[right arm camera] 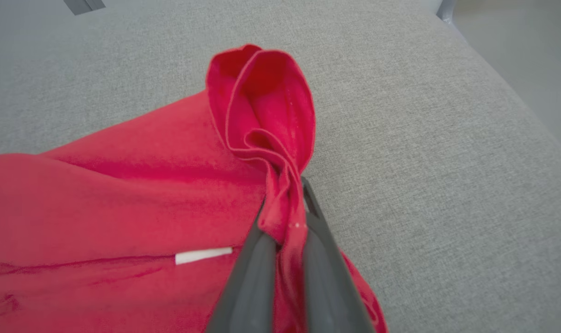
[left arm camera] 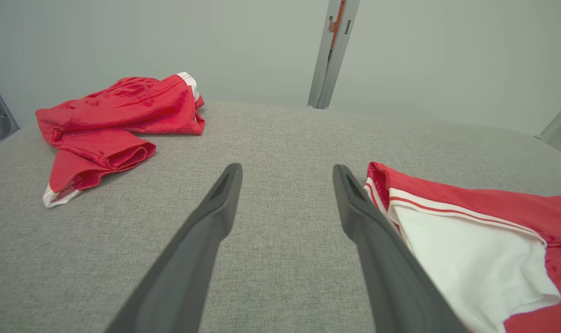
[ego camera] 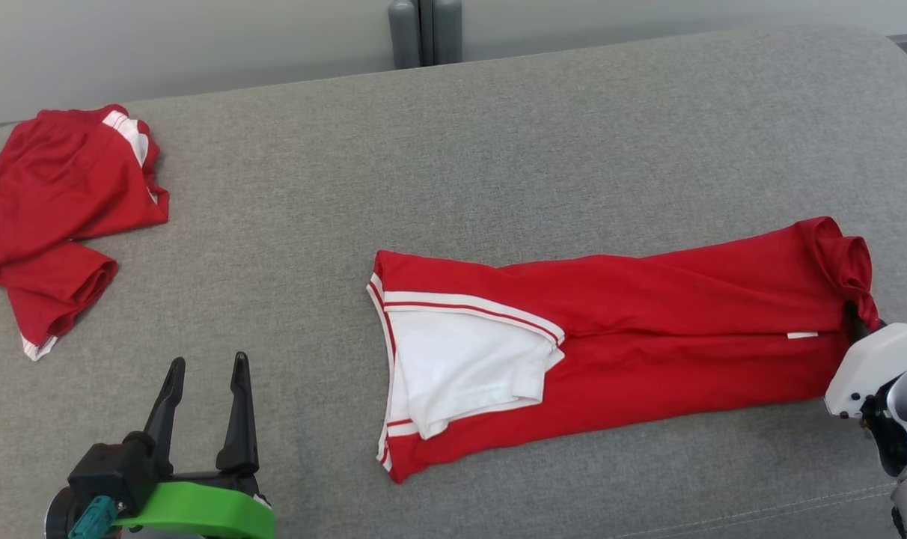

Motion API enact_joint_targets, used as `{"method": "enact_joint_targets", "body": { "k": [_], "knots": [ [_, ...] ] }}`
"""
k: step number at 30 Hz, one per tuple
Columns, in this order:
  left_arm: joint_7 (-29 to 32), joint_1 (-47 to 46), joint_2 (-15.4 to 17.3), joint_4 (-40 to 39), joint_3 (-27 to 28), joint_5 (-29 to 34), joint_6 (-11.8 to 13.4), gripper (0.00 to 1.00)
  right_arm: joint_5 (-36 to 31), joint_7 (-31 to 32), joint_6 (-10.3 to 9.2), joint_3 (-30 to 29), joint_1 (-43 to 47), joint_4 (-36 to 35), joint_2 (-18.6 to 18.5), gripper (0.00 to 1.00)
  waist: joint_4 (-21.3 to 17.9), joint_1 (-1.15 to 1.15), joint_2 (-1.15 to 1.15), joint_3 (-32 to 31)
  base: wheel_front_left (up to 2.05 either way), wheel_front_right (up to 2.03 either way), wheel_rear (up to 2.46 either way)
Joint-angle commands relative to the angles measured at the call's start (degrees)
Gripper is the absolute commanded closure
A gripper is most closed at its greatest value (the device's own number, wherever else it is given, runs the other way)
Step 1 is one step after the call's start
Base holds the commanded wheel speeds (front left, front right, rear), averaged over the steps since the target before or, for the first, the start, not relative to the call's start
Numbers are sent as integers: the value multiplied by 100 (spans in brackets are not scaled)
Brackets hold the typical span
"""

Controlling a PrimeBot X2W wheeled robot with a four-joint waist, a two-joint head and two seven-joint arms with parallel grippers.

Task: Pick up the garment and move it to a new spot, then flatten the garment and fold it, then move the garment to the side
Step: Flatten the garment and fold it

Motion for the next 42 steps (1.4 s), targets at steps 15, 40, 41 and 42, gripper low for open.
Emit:
{"method": "enact_joint_targets", "body": {
  "k": [15, 40, 41, 42],
  "knots": [
    [-26, -100, 39, 64, -17, -33, 2, 0, 1161, 663, -8, 1353, 797, -2645, 354, 100, -66, 0, 0, -30, 0, 0, 0],
    [-48, -233, -156, 179, -51, -10, -97, 0, 2122, 658, -5, 3999, -295, -1595, 1156, 100, 748, 0, 0, -37, 0, 0, 0],
    [-50, -228, -164, 187, -52, -8, -102, 0, 2091, 606, -5, 4025, -354, -1397, 1181, 65, 768, 0, 0, -34, 0, 0, 0],
    [-45, -228, -169, 195, -52, -5, -107, 0, 2088, 581, -5, 4070, -387, -1291, 1204, 43, 782, 0, 0, -32, 0, 0, 0]
  ]
}}
